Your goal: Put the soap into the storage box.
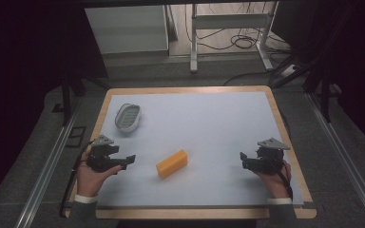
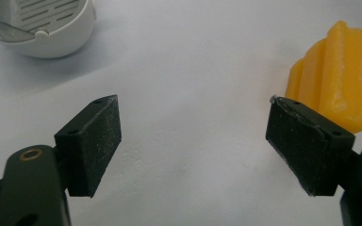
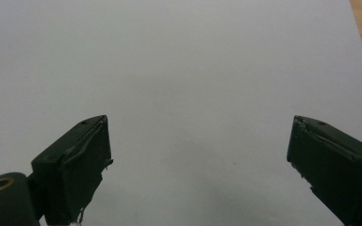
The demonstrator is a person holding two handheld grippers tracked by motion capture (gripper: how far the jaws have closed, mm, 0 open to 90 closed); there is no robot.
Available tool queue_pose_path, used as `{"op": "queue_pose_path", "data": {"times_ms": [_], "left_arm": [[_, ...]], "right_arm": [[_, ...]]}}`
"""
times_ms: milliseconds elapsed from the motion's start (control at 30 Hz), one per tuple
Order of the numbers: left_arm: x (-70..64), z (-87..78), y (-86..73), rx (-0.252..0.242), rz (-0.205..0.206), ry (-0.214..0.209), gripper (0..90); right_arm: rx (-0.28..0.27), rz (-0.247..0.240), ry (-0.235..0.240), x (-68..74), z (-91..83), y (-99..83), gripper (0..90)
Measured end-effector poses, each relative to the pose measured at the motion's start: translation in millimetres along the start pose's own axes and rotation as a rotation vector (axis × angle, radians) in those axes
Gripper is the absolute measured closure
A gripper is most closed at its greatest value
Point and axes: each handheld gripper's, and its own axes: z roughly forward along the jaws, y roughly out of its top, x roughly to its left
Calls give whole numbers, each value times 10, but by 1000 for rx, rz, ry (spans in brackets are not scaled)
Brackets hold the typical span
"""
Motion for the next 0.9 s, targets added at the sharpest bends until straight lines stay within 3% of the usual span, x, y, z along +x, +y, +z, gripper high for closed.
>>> {"op": "queue_pose_path", "data": {"times_ms": [333, 700, 900], "left_arm": [[-185, -51, 176, 12, 84, -21, 183], [-354, -3, 261, 20, 123, -43, 177], [-483, 57, 327, 38, 166, -58, 170]], "right_arm": [[6, 5, -15, -29, -16, -20, 71], [13, 2, -22, -37, -20, -30, 71], [6, 12, -12, -43, -26, -28, 71]]}}
